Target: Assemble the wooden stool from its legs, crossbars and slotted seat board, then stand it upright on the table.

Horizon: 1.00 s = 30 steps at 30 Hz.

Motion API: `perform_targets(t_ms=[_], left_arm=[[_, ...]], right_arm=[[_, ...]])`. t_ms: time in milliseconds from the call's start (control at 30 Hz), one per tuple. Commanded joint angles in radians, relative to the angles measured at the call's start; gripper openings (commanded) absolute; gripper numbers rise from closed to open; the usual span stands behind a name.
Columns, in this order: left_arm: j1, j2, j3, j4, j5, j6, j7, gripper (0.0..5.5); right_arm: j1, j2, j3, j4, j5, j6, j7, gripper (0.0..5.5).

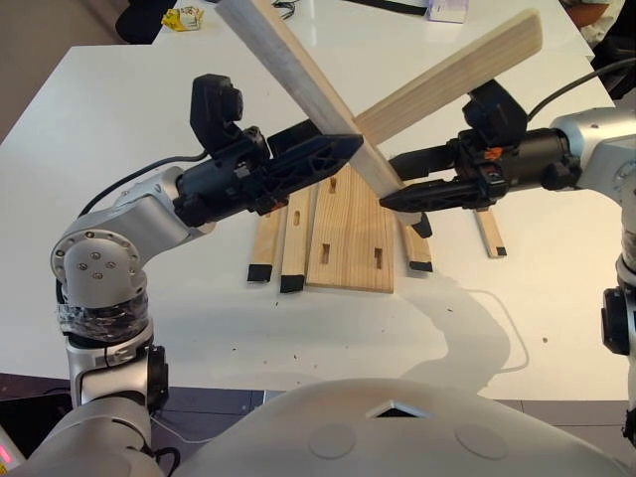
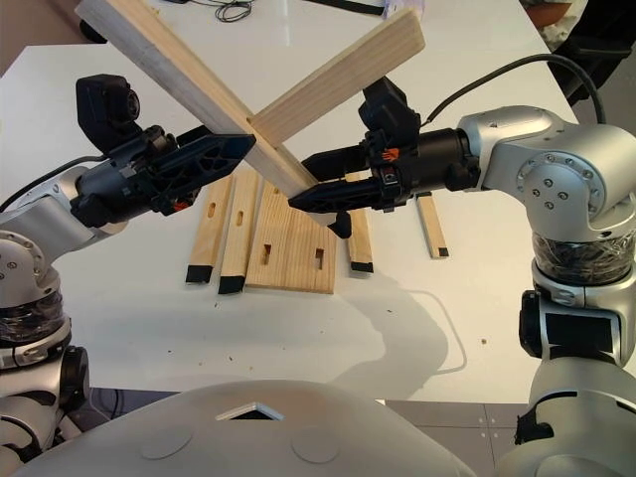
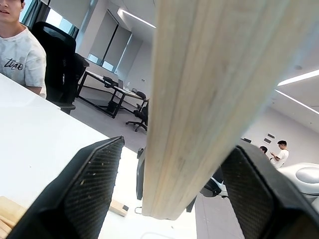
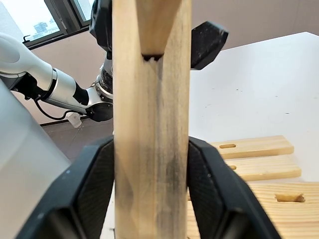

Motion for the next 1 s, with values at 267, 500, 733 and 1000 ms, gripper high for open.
perform_targets(t_ms=[267, 500, 733, 1000], left_arm=[[-0.009, 0.035, -0.021, -0.027, -0.021, 0.011, -0.022, 3.35], [0.006, 0.043, -0.028, -0.030, 0.003, 0.005, -0.059, 3.35], [-0.009, 0.037, -0.028, -0.012, 0.019, -0.009, -0.057, 3.35], [-0.004, 0.039, -0.023, -0.016, 0.025, -0.013, -0.069, 3.08]], right_arm=[[-0.040, -0.033, 0.042, 0.011, -0.051, -0.028, 0.076, 2.07], [-0.053, -0.040, 0.047, 0.015, -0.058, -0.038, 0.100, 2.07], [-0.034, -0.046, 0.059, -0.007, -0.064, -0.043, 0.116, 2.07], [-0.032, -0.035, 0.057, -0.004, -0.070, -0.043, 0.110, 2.07]])
